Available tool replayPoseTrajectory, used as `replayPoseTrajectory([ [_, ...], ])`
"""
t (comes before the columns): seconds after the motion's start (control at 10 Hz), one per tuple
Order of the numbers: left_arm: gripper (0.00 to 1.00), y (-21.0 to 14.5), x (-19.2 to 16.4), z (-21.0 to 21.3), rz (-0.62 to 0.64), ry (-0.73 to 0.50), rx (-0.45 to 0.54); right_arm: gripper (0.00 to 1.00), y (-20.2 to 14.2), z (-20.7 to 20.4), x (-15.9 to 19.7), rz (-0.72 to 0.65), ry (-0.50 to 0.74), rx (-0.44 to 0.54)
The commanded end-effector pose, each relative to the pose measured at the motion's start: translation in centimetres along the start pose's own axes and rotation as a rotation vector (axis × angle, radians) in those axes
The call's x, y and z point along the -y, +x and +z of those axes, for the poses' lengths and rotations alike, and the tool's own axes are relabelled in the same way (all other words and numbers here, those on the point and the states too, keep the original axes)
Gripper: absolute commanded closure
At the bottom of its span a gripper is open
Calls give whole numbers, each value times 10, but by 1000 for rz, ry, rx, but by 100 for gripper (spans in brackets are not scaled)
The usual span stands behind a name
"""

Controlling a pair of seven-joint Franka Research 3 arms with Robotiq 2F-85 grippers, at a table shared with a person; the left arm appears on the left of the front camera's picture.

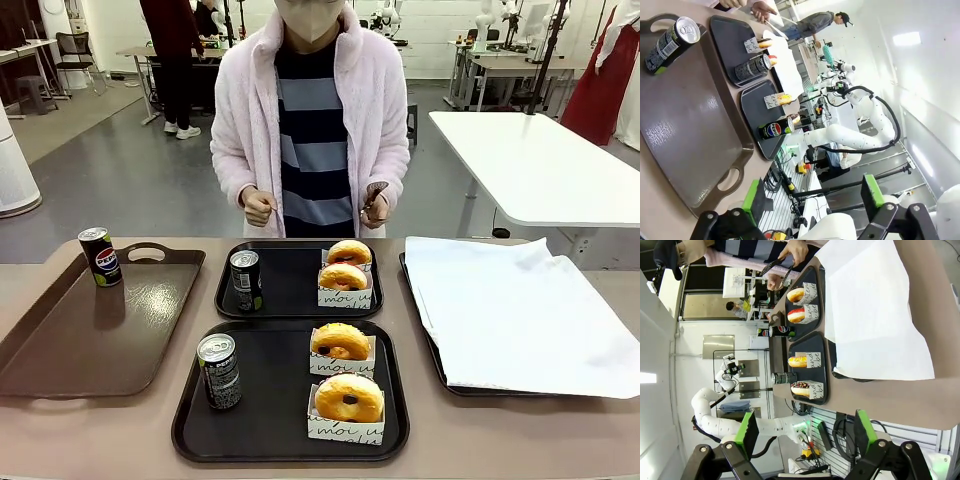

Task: Set up donuts and drinks on trays.
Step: Pick up one Pepsi coke from the Handle tray and place it on the Flat Tray without a Pepsi coke.

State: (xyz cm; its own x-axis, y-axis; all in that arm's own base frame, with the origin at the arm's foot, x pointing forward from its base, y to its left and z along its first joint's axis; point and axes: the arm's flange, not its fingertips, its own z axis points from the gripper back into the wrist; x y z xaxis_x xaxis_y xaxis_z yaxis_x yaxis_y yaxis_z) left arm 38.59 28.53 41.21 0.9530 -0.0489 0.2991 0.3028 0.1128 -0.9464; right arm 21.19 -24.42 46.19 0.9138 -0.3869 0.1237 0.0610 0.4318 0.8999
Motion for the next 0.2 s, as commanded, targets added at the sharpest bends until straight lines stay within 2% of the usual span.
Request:
replayPoseTrajectory([
  [0.0, 0, 0, 2, 2, 0, 9, -6, 0, 1, -1, -1, 15, 26, 12],
  [0.1, 0, 0, 2, 2, 0, 9, -6, 0, 1, -1, -1, 15, 26, 12],
])
